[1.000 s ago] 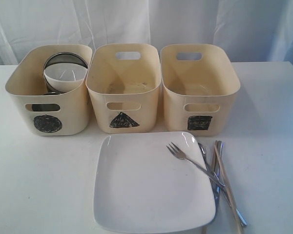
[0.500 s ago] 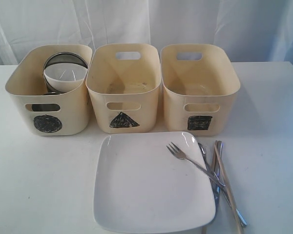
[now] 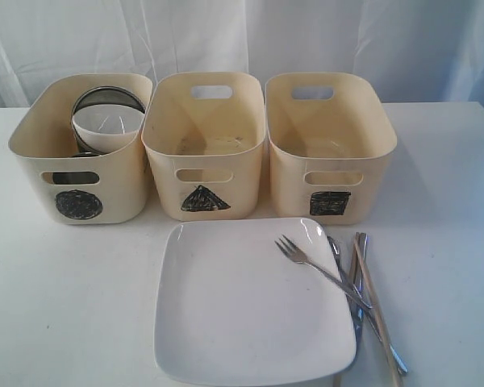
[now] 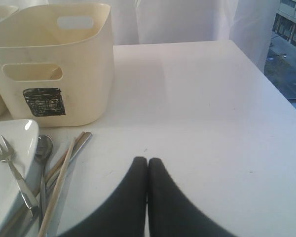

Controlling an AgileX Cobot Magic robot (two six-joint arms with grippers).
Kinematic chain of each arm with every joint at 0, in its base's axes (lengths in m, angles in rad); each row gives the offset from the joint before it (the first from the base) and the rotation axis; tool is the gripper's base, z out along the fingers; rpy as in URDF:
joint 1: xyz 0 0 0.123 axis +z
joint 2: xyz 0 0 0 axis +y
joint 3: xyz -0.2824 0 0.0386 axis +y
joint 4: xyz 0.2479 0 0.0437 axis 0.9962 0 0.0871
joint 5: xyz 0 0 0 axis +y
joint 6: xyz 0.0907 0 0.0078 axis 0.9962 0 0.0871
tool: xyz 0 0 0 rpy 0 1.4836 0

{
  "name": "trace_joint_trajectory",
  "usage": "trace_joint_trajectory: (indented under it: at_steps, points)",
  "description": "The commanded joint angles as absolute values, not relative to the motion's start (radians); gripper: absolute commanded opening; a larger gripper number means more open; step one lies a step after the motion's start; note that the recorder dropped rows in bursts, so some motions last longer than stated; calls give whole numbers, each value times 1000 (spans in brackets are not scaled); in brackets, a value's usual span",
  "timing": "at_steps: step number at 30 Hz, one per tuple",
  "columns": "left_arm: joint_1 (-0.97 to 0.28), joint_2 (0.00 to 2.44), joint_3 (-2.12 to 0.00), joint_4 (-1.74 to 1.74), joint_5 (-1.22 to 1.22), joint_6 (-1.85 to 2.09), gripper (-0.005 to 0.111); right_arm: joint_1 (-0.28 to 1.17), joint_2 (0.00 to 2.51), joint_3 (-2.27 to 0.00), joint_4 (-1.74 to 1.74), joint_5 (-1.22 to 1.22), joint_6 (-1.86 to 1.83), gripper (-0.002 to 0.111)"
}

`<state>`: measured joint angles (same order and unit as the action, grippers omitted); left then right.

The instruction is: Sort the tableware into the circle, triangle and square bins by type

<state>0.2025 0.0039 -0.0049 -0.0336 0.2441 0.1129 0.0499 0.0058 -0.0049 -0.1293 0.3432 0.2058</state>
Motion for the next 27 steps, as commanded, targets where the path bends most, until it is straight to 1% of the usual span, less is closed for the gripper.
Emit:
trace_joint_trajectory:
  at_steps: [1, 27]
  points:
    - [197, 0, 0, -39, 237, 112, 0, 49, 0, 0, -129, 335, 199, 0]
    - [197, 0, 0, -74, 237, 112, 0, 49, 0, 0, -129, 335, 199, 0]
